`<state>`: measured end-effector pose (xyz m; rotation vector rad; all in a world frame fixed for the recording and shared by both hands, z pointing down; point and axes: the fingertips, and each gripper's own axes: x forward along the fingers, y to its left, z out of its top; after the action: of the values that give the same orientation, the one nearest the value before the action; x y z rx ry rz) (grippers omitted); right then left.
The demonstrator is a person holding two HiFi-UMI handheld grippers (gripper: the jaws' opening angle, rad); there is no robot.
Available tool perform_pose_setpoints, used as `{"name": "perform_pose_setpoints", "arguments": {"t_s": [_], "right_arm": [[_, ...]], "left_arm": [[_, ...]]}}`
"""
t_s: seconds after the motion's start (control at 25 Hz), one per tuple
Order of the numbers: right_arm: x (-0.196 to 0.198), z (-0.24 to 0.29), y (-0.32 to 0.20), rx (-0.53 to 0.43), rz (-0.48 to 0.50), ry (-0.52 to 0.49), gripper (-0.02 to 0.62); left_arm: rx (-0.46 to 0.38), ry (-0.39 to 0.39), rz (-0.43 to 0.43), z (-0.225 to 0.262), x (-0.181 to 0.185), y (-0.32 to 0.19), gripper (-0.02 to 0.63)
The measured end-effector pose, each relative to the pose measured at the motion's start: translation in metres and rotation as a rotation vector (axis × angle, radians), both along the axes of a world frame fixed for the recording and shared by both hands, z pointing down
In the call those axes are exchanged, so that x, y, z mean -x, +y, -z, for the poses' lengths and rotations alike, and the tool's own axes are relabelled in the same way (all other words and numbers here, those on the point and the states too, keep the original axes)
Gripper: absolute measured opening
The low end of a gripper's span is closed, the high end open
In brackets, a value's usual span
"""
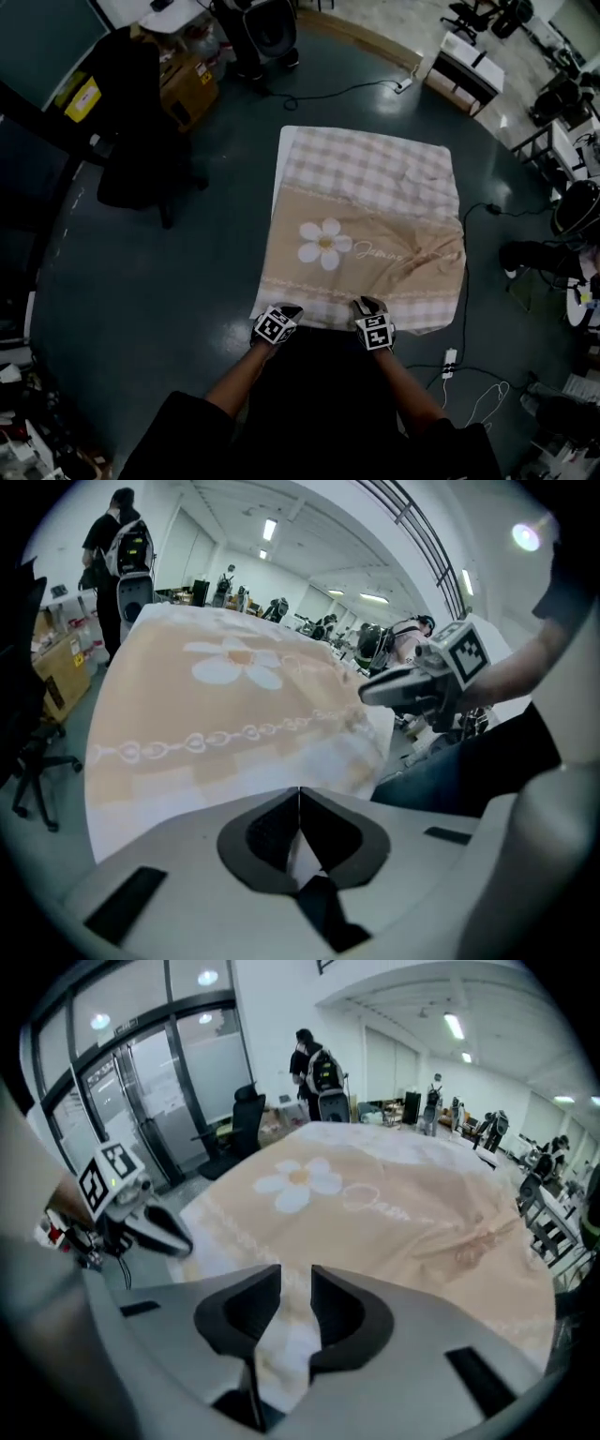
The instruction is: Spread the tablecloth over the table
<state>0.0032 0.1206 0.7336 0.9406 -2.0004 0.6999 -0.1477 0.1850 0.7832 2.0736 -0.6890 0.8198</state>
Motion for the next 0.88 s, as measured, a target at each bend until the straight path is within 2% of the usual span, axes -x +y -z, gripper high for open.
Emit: {"name": "perform_pose_setpoints", "arguments": {"t_s": [0.08,0.2,0.36,0.48,0.68,0.88], "right_arm": [[0.023,0.009,-0.03,-0.036,-0.048,-0.088,0.114],[0.059,0.0,-0.061,-0.013,-0.04,-0.15,0.121],[0.103,-0.017,-0.067,0.029,0.08,-0.131,0.124],[0.129,-0.029,-0.069,0.041,0.111,-0.107,0.132],[0.146,-0.033,-0.067,0.096,0.024,-0.118,0.153],[0.157,-0.032,-0.081,0.084,-0.147,-0.096,0.153]], "left_arm": [[0.053,0.053,0.02,0.001,0.002,-0.008,0.017],[0.041,0.074,0.052,0.01,0.011,-0.034,0.018],[-0.042,0.026,0.064,0.029,0.029,-0.076,0.018],[-0.104,-0.049,0.013,0.036,0.051,-0.116,0.018],[-0.122,-0.113,-0.116,0.029,0.068,-0.166,0.018],[-0.194,-0.054,-0.219,0.029,0.086,-0.213,0.018]]}}
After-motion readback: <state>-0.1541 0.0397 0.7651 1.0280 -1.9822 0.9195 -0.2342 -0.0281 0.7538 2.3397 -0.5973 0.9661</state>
